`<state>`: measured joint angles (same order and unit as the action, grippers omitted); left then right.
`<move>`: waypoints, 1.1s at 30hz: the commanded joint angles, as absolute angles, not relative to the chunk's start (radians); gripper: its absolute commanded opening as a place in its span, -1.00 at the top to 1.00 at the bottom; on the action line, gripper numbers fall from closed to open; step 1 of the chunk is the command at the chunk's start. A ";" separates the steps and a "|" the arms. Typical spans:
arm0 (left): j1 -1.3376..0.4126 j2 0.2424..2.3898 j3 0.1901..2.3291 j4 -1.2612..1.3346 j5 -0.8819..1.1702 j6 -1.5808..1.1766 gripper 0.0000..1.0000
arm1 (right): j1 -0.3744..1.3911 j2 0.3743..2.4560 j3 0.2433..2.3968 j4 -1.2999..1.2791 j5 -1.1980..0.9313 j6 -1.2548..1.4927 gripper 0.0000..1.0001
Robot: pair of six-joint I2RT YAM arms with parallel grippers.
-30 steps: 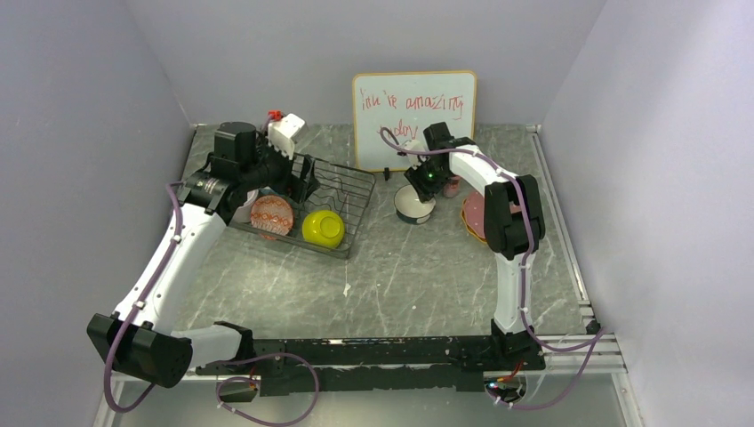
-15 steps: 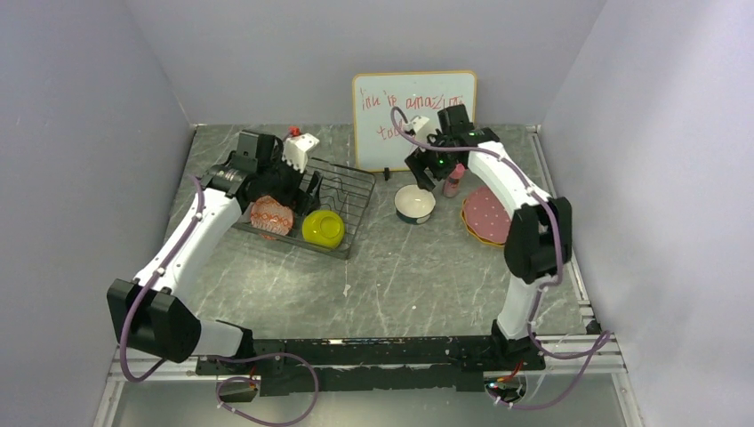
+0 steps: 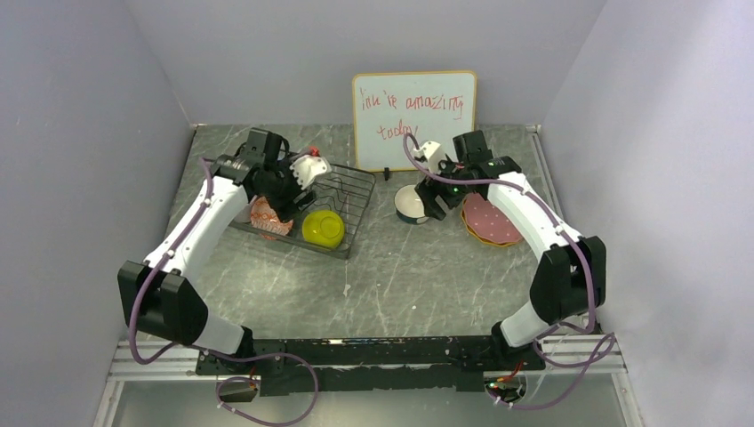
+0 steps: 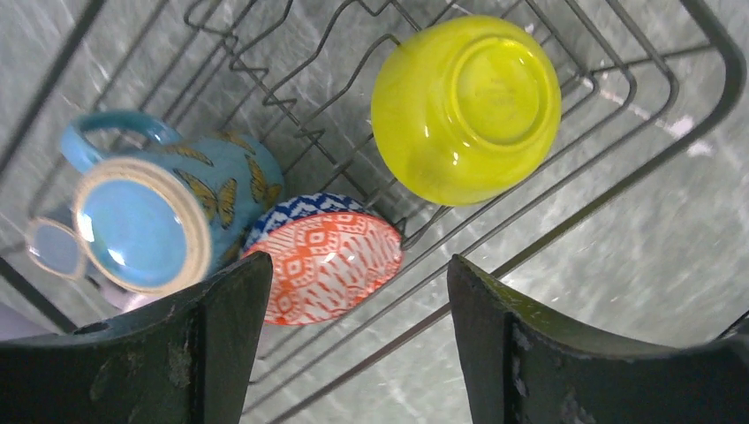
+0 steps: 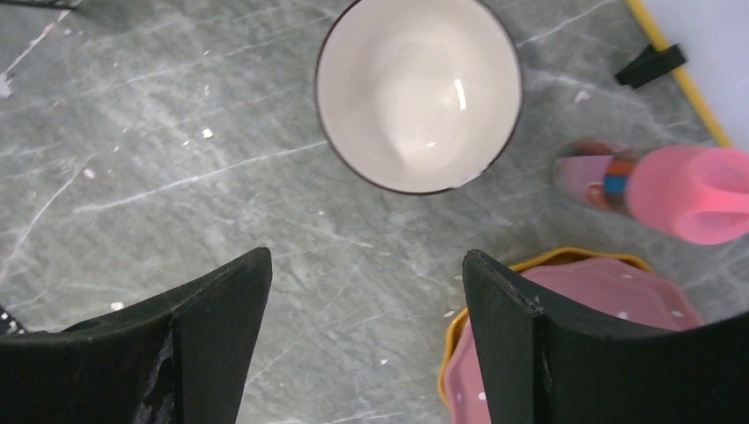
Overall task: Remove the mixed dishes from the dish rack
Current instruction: Pick up the bowl from the dish rack.
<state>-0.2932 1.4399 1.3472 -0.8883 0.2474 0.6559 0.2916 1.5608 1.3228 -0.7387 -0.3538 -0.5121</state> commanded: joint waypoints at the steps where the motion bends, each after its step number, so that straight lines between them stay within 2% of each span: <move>1: -0.291 1.443 1.437 -0.997 0.328 1.019 -0.52 | 0.296 1.476 1.270 -0.700 -0.443 -0.541 -0.65; 7: -0.294 1.487 1.438 -1.014 0.285 1.284 -0.43 | 0.296 1.404 1.205 -0.689 -0.486 -0.568 -0.64; 16: -0.301 1.584 1.390 -0.959 0.141 1.529 -0.22 | 0.294 1.382 1.151 -0.677 -0.502 -0.593 -0.64; 27: -0.302 1.656 1.360 -0.903 0.078 1.686 -0.15 | 0.293 1.388 1.134 -0.670 -0.495 -0.612 -0.64; 33: -0.315 1.665 1.312 -0.857 0.051 1.742 0.00 | 0.289 1.391 1.134 -0.672 -0.496 -0.614 -0.64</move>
